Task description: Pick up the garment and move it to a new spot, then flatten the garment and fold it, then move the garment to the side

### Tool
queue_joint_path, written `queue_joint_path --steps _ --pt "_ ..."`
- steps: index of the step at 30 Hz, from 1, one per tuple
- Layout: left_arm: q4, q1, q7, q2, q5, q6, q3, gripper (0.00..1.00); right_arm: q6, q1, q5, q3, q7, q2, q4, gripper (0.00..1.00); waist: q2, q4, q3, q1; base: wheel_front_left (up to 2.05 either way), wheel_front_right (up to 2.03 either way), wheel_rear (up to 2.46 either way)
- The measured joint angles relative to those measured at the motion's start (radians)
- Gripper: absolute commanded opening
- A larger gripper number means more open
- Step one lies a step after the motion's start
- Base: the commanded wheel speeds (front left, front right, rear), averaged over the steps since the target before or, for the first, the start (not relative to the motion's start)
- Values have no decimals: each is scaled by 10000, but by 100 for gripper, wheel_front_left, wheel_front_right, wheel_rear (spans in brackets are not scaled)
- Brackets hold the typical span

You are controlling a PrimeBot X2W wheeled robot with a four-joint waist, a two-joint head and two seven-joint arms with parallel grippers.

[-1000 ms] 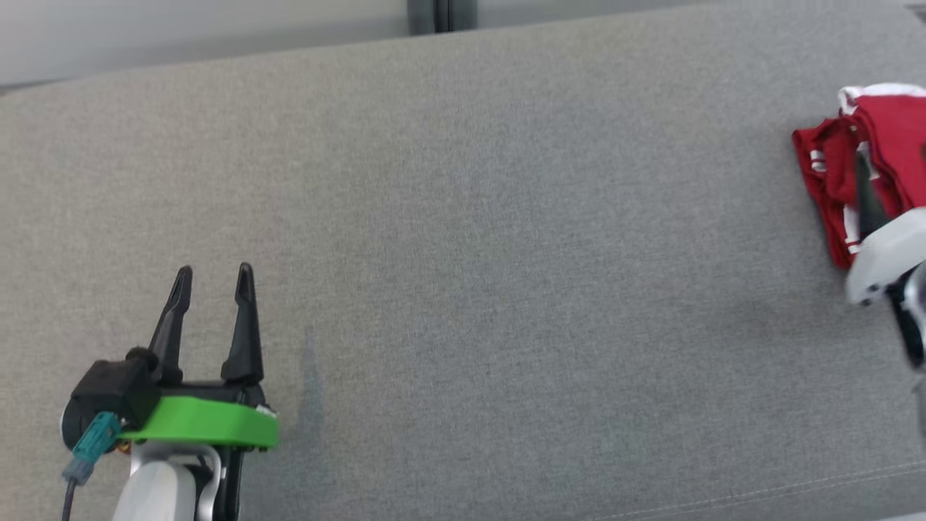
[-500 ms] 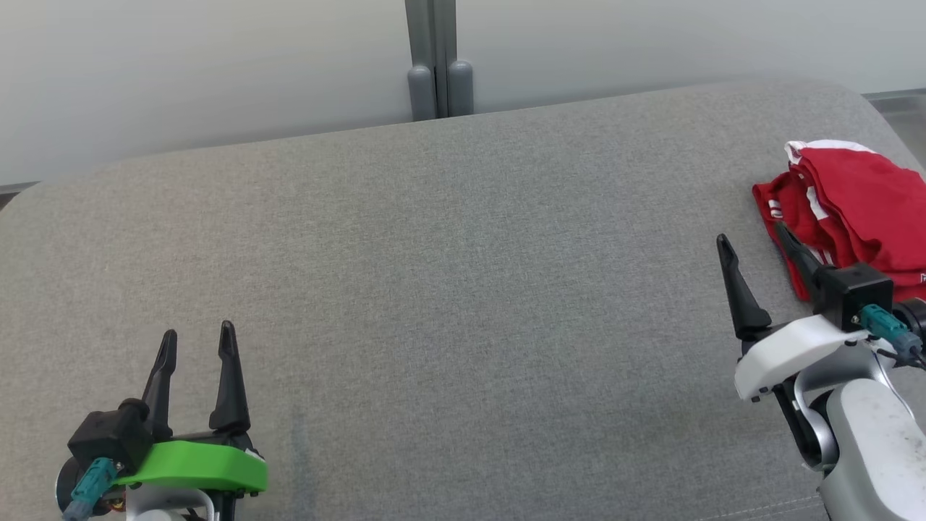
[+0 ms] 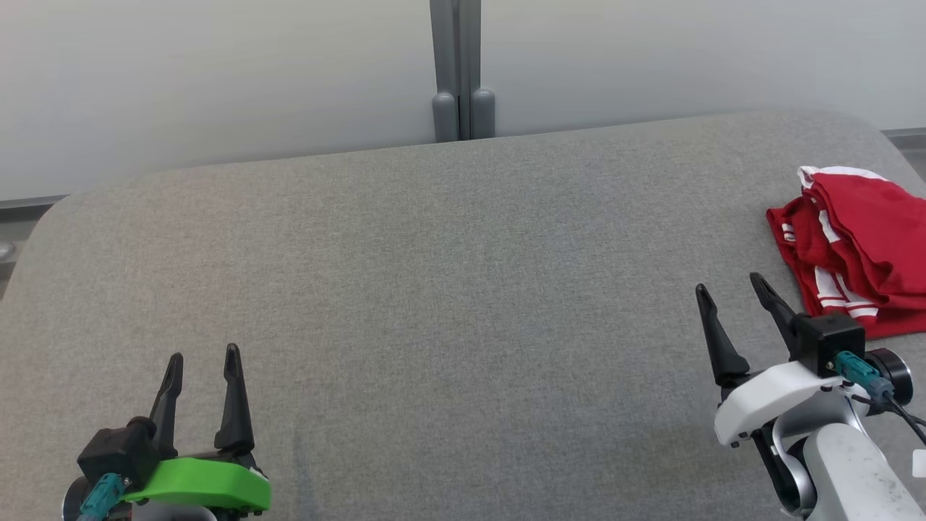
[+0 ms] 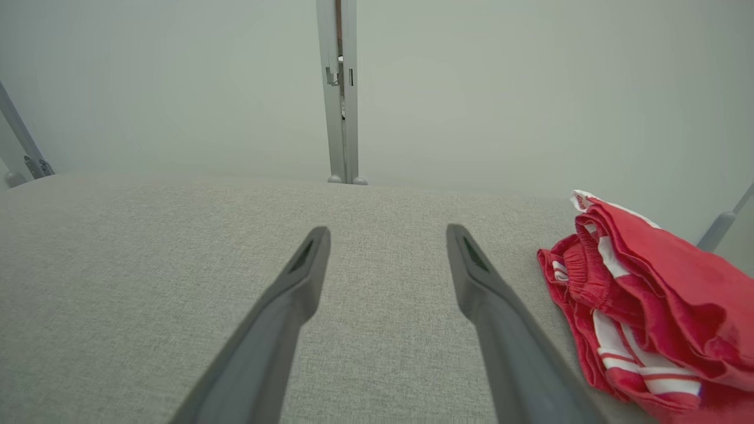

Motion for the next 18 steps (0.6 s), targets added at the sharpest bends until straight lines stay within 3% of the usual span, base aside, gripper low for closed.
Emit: queue_joint_path --steps 18 --pt "4 22 0 -40 -35 0 -29 100 0 252 -123 -121 -102 132 -113 100 0 51 -14 0 0 0 0"
